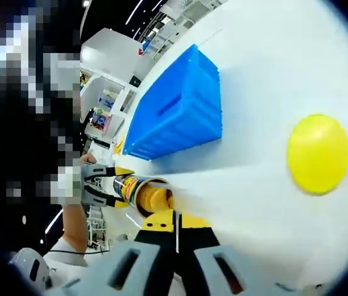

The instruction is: Open the lid of the chip container on the table, take out the chips, place them into the box in front of the container, and close the lid

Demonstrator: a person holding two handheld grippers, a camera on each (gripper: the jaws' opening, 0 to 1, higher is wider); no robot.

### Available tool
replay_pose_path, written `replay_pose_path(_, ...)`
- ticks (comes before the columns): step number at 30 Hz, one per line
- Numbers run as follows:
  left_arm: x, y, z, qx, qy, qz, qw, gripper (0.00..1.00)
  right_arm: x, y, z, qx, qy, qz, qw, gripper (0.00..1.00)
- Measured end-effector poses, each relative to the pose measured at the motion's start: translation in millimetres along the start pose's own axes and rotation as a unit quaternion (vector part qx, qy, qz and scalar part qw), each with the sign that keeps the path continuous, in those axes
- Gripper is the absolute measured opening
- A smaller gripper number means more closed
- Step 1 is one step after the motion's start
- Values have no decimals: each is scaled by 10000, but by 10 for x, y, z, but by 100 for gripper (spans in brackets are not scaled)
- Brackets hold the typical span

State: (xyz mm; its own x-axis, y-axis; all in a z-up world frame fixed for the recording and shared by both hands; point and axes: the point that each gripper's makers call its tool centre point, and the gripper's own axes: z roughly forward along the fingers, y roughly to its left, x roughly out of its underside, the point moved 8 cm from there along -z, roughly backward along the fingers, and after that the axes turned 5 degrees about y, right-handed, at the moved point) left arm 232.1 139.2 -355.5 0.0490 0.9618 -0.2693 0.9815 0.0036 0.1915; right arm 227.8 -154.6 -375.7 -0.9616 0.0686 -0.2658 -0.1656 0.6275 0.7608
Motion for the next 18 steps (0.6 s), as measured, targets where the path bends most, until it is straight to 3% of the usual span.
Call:
replay_pose_path(6, 4, 14, 6, -68, -44, 32, 10000, 45, -97, -175, -214, 115, -105, 101, 9998, 0)
replay_pose_path(11, -9, 14, 13, -66, 10, 51, 10000, 45, -31, -135, -193, 155, -152, 82, 9997, 0)
replay_pose_path(18, -9, 14, 15, -80, 17, 59, 9999, 46, -147, -278, -306, 171, -172, 118, 9996, 0)
